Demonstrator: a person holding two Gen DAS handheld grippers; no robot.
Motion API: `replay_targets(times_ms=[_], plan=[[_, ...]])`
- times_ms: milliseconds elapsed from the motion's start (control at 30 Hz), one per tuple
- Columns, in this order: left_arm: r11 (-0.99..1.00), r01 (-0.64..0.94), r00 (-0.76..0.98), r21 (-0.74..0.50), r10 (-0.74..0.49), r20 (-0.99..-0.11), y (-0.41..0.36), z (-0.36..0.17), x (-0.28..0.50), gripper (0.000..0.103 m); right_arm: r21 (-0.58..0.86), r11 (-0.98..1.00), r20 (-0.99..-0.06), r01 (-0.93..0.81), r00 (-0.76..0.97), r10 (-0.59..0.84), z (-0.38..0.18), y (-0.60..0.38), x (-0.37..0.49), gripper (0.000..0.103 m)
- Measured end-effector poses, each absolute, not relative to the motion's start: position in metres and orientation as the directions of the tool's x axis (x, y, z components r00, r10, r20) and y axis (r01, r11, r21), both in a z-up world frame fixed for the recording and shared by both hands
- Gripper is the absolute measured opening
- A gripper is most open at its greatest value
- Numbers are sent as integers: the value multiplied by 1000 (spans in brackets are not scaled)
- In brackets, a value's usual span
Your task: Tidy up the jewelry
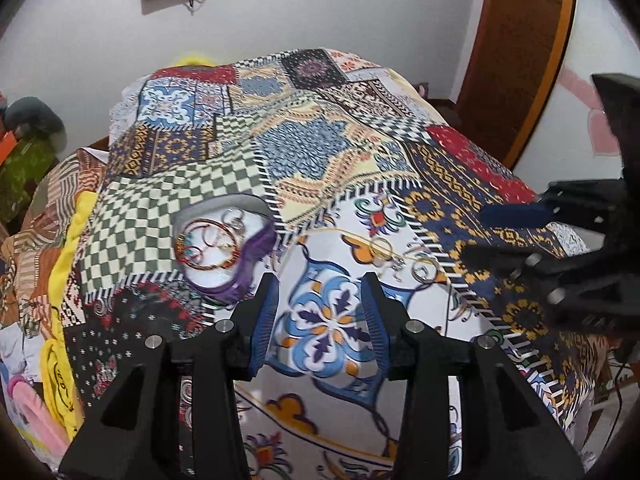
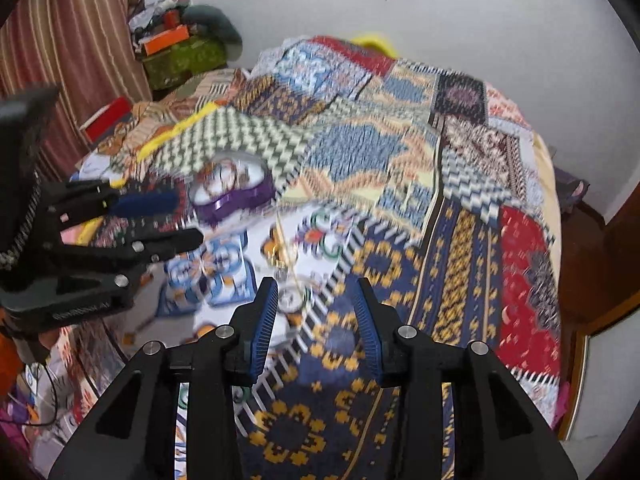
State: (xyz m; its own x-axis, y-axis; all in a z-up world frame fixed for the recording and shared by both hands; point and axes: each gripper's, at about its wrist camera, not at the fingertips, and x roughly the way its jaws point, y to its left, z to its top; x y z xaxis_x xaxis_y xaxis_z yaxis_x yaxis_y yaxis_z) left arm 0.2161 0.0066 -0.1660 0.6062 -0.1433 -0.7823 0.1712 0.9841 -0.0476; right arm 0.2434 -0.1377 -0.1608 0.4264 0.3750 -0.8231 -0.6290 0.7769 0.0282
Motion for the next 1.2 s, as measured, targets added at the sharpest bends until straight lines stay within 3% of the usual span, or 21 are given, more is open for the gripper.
replay_targets(times_ms=[367, 433, 500, 833, 1000, 1200], plan=[[983, 177, 577, -56, -150, -803, 7, -182, 216, 42, 41, 747, -849, -664, 372, 377, -189, -119, 250, 35], [981, 182, 573, -66, -160, -804, 6, -182, 215, 42, 17, 742, -846, -670, 386, 367, -191, -116, 248, 32], [979, 192, 569, -73, -171, -804, 4, -183, 214, 42, 17, 740, -845, -673, 386, 371, -191, -116, 247, 20], [959, 269, 547, -90, -229, -805, -31, -182, 213, 42, 88, 784, -798, -614, 428, 424, -169, -147, 244, 20], [948, 311, 539, -63, -231, -810, -56, -185, 218, 20, 80, 812, -774, -578, 478, 416, -158, -170, 242, 20], [943, 328, 508, -51, -222, -832, -74, -195, 229, 18, 76, 826, -768, -558, 496, 406, -159, -186, 241, 20]])
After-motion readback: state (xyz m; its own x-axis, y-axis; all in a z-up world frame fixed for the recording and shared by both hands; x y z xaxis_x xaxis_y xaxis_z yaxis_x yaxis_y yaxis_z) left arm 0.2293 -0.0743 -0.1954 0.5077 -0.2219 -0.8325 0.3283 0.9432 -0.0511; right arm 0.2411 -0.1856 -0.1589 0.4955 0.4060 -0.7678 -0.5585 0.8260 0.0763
